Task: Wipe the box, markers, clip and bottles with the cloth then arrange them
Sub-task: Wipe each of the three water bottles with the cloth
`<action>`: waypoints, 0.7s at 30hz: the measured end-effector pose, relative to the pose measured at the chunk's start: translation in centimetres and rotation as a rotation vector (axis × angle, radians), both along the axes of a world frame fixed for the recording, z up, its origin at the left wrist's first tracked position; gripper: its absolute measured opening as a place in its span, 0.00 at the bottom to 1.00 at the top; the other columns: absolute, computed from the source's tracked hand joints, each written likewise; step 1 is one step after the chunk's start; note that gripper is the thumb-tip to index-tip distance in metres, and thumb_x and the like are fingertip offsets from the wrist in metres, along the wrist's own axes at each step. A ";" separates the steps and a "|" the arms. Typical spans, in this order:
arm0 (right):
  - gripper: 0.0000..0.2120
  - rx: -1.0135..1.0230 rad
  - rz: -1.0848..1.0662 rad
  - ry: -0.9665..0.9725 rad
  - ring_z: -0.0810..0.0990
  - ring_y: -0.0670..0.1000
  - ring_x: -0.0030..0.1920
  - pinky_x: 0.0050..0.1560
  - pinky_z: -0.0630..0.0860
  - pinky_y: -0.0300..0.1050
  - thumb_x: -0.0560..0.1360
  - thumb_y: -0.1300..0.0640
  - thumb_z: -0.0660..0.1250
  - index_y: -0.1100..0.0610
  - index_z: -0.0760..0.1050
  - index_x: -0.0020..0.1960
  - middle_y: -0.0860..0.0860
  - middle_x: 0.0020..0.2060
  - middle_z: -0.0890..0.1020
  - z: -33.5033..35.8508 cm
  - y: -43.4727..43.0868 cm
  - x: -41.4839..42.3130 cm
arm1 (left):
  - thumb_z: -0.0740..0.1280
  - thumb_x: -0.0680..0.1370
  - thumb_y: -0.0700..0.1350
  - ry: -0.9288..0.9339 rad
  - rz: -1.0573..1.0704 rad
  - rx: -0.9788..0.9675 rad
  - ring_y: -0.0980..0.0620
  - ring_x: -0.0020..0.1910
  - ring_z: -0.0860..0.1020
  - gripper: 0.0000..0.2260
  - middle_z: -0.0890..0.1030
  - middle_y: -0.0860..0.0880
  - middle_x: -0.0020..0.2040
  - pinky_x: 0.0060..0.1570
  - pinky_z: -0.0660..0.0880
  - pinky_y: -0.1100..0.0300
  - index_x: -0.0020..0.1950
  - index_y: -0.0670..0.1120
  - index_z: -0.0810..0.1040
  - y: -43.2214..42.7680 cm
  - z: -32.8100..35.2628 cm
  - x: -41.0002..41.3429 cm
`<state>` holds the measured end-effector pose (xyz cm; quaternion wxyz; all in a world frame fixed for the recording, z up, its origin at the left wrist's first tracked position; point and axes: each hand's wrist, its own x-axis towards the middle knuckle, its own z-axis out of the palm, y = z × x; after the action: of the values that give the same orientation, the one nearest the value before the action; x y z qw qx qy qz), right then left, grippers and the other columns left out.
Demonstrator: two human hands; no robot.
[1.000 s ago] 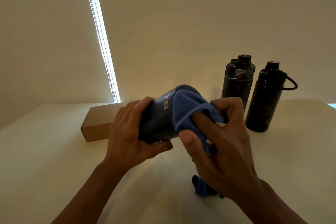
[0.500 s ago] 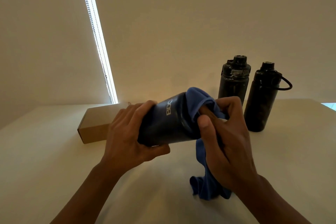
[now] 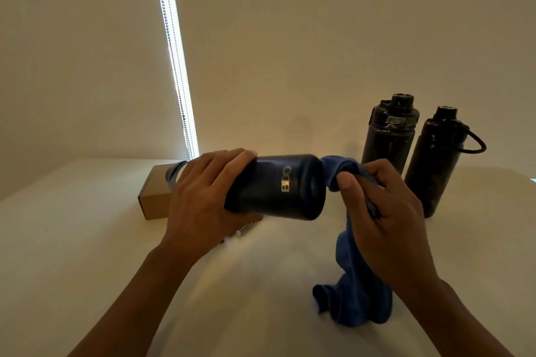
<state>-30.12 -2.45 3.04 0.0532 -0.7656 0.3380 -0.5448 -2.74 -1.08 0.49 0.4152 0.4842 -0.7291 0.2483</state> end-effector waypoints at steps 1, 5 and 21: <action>0.09 0.054 0.010 0.015 0.78 0.48 0.41 0.38 0.72 0.37 0.83 0.46 0.59 0.44 0.76 0.47 0.43 0.43 0.74 0.1 0.0 0.1 | 0.75 0.70 0.63 -0.033 -0.010 -0.004 0.44 0.69 0.74 0.38 0.75 0.49 0.71 0.70 0.70 0.45 0.75 0.51 0.66 -0.2 -0.1 0.2; 0.23 0.350 0.062 0.123 0.80 0.43 0.42 0.38 0.72 0.32 0.76 0.27 0.53 0.42 0.77 0.47 0.40 0.41 0.80 0.3 0.2 0.1 | 0.80 0.71 0.55 -0.162 -0.063 -0.031 0.43 0.73 0.73 0.37 0.76 0.49 0.73 0.73 0.67 0.36 0.75 0.52 0.67 -0.9 -0.1 0.6; 0.26 0.944 0.268 0.038 0.83 0.44 0.37 0.44 0.77 0.38 0.68 0.30 0.63 0.51 0.80 0.49 0.51 0.36 0.85 -2.6 0.2 2.4 | 0.72 0.73 0.67 0.031 0.152 -0.007 0.44 0.84 0.53 0.44 0.57 0.49 0.84 0.80 0.54 0.43 0.83 0.53 0.58 -1.1 -0.1 -1.5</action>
<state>-27.68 -2.29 0.44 0.4578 -0.7044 0.4476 -0.3065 -4.24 -2.19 0.34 0.4079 0.5403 -0.6830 0.2741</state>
